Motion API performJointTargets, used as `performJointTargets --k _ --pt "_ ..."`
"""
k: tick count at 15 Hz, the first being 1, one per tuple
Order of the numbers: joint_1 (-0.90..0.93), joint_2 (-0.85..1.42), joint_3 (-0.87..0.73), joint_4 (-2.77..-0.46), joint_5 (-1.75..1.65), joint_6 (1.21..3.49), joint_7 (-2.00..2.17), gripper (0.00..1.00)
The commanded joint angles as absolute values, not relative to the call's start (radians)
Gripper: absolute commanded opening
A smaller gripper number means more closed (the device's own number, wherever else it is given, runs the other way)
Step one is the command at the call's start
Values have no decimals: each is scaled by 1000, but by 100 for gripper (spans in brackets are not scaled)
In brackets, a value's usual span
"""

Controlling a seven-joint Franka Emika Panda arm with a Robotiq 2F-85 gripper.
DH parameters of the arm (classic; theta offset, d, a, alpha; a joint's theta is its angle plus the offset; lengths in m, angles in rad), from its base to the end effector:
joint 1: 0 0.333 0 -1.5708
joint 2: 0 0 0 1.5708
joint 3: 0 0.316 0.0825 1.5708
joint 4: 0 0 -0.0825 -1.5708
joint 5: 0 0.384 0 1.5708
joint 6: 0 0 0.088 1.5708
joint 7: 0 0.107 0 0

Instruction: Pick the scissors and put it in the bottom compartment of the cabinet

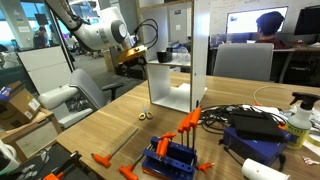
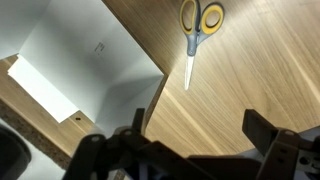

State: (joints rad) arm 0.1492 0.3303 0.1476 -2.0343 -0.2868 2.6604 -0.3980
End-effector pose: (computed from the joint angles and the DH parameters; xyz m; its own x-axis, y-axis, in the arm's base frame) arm 0.5948 0.1862 0.3142 0.5777 0.7915 0.1996 0.7510 -0.6112 0.2499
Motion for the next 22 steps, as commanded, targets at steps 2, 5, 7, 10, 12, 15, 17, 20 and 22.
performJointTargets --k 2,5,7,10,12,15,17,20,22 --pt "106 504 152 -1888 -266 2693 -431 100" --pt "67 586 167 -1853 -243 2733 -443 100" --pt "47 637 181 -1833 -226 2758 -453 100" --pt "32 709 205 -1802 -214 2771 -464 100" --pt "25 750 228 -1779 -207 2766 -470 100" --pt "18 808 257 -1744 -195 2758 -482 100" --pt "16 840 267 -1729 -190 2758 -486 100" --pt "2 897 283 -1702 -183 2760 -501 100" --pt "-4 930 289 -1684 -182 2757 -506 100"
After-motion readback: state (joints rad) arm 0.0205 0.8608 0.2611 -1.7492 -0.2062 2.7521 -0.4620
